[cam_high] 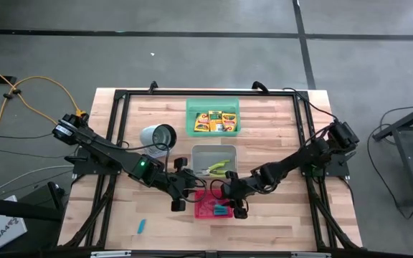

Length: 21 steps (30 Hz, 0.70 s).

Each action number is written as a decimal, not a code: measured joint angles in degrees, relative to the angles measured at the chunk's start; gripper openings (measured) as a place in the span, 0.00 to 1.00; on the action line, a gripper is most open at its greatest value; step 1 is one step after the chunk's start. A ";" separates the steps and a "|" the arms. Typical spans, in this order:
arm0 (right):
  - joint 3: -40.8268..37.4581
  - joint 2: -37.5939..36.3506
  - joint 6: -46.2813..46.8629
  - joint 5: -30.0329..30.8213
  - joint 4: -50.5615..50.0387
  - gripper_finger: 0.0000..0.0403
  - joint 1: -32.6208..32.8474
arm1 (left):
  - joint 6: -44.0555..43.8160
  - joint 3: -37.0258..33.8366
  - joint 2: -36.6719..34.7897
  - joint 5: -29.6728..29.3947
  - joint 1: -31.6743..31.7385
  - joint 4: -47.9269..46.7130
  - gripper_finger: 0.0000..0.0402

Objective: Pick & Place School Supplies
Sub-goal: Put the blue eraser into the red bin

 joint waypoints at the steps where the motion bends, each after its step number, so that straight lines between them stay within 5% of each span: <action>1: 0.00 -0.02 -0.03 0.01 0.00 0.34 0.00 | 0.01 0.00 0.00 0.00 0.00 0.03 0.28; 21: -0.02 -7.78 -2.08 -1.43 -3.59 0.34 -0.24 | 0.00 0.00 0.00 2.82 -0.28 -0.89 0.28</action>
